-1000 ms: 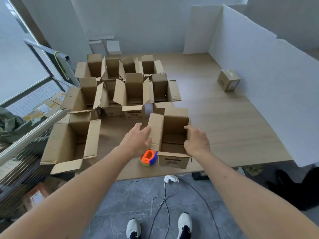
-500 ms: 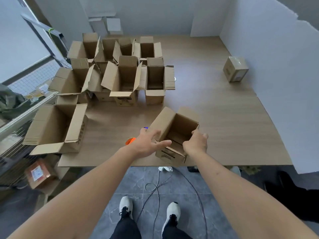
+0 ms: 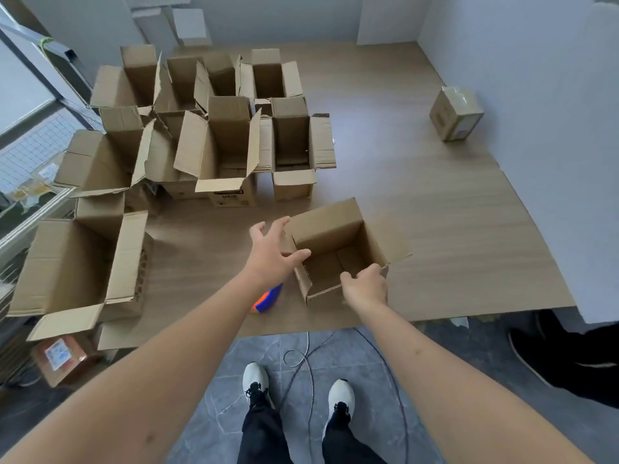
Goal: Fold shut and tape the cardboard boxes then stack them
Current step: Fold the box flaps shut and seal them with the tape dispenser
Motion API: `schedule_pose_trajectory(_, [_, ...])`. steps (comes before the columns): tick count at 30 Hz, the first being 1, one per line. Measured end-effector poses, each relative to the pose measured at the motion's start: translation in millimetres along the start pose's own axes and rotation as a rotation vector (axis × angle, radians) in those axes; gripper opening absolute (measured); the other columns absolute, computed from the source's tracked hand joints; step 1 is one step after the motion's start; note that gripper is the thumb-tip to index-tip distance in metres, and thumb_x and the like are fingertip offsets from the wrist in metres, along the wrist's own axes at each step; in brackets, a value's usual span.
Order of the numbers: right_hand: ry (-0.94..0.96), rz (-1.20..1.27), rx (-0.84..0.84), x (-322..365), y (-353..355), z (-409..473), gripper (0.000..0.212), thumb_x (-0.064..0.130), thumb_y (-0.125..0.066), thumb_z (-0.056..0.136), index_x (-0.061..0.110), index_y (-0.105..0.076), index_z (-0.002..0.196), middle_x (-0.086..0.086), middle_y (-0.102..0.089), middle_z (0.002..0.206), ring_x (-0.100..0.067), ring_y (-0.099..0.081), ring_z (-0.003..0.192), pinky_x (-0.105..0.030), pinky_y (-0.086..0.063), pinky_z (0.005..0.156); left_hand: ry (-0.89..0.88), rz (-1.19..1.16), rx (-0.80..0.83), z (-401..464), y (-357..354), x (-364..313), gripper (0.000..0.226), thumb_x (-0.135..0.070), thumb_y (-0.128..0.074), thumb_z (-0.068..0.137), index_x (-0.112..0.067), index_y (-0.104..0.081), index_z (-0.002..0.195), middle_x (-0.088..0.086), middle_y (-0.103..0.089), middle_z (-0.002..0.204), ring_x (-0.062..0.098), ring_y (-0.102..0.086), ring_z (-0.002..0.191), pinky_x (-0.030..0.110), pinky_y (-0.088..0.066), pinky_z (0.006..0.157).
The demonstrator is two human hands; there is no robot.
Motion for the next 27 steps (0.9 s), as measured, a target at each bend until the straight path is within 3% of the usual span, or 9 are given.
schedule_pose_trajectory(4, [0.020,-0.048,-0.069,-1.0,7.8,7.5,0.026,0.041,-0.050,0.096,0.016,-0.055,0.095,-0.008,-0.066,0.101,-0.032,-0.064,0.099,-0.037,-0.050,0.081,-0.057,-0.045,-0.031,9.1,-2.5,-12.1,0.093,-0.043,-0.079,0.087,-0.023,-0.024,0.159,0.003,-0.034,0.140,0.017,-0.056,0.119,0.030,-0.045,0.108])
schedule_pose_trajectory(7, [-0.003,0.005,-0.244,-8.8,26.9,13.9,0.030,0.045,-0.057,0.092,0.017,-0.050,0.100,-0.007,-0.062,0.108,-0.031,-0.060,0.092,-0.037,-0.044,0.074,-0.053,0.000,-0.098,8.9,-7.8,-8.0,0.085,-0.040,-0.075,0.091,-0.010,-0.027,0.155,0.005,-0.052,0.132,0.019,-0.052,0.121,0.026,-0.038,0.101])
schedule_pose_trajectory(11, [-0.053,0.148,-0.329,-20.5,43.1,25.1,0.073,0.043,-0.081,0.077,0.017,-0.033,0.126,-0.013,-0.045,0.132,-0.037,-0.060,0.101,-0.041,-0.044,0.076,-0.007,0.060,-0.178,7.4,-10.6,-0.5,0.052,-0.031,-0.077,0.091,-0.011,-0.040,0.122,0.008,-0.060,0.103,0.027,-0.058,0.097,0.041,-0.049,0.088])
schedule_pose_trajectory(14, [-0.055,0.128,-0.241,-22.7,45.4,38.9,0.102,0.042,-0.087,0.072,0.021,-0.025,0.151,-0.012,-0.041,0.147,-0.035,-0.049,0.131,-0.047,-0.043,0.101,0.033,0.048,-0.235,7.9,-7.9,2.2,0.046,-0.030,-0.074,0.092,-0.013,-0.039,0.115,0.009,-0.059,0.095,0.027,-0.058,0.091,0.045,-0.051,0.082])
schedule_pose_trajectory(18, [0.002,-0.028,-0.183,-19.4,47.1,48.3,0.090,0.051,-0.088,0.066,0.024,-0.045,0.140,-0.008,-0.039,0.140,-0.031,-0.043,0.132,-0.043,-0.040,0.108,0.017,-0.032,-0.295,7.6,-6.3,-7.1,0.038,-0.041,-0.067,0.096,-0.018,-0.042,0.113,0.003,-0.059,0.095,0.021,-0.060,0.093,0.036,-0.051,0.077])
schedule_pose_trajectory(22, [0.041,0.033,-0.090,-14.2,46.6,54.0,0.088,0.057,-0.092,0.061,0.016,-0.047,0.125,-0.005,-0.049,0.132,-0.026,-0.048,0.126,-0.040,-0.043,0.105,0.026,-0.037,-0.194,10.5,-16.6,-15.2,0.024,-0.039,-0.050,0.105,-0.016,-0.049,0.110,0.005,-0.065,0.098,0.026,-0.065,0.095,0.050,-0.056,0.087])
schedule_pose_trajectory(25, [0.036,0.106,-0.111,-19.2,49.0,56.5,0.072,0.058,-0.086,0.071,0.017,-0.049,0.117,-0.005,-0.056,0.127,-0.023,-0.052,0.115,-0.033,-0.042,0.095,0.023,0.217,-0.048,11.9,-25.6,-10.0,0.017,-0.032,-0.063,0.100,-0.018,-0.059,0.109,0.005,-0.063,0.107,0.026,-0.062,0.100,0.040,-0.053,0.089])
schedule_pose_trajectory(27, [0.008,0.196,-0.122,-25.9,50.5,55.8,0.071,0.052,-0.086,0.074,0.016,-0.049,0.122,-0.005,-0.057,0.129,-0.022,-0.052,0.111,-0.030,-0.039,0.089,0.031,0.234,-0.007,10.0,-28.1,-3.5,0.021,-0.036,-0.070,0.095,-0.025,-0.059,0.109,0.004,-0.056,0.110,0.022,-0.056,0.099,0.035,-0.047,0.087])
Point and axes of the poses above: each hand's wrist, its own z-axis towards the middle knuckle, its own y-axis out of the back of the hand, x = y × z, the point moved 7 cm from there along z, towards the middle knuckle
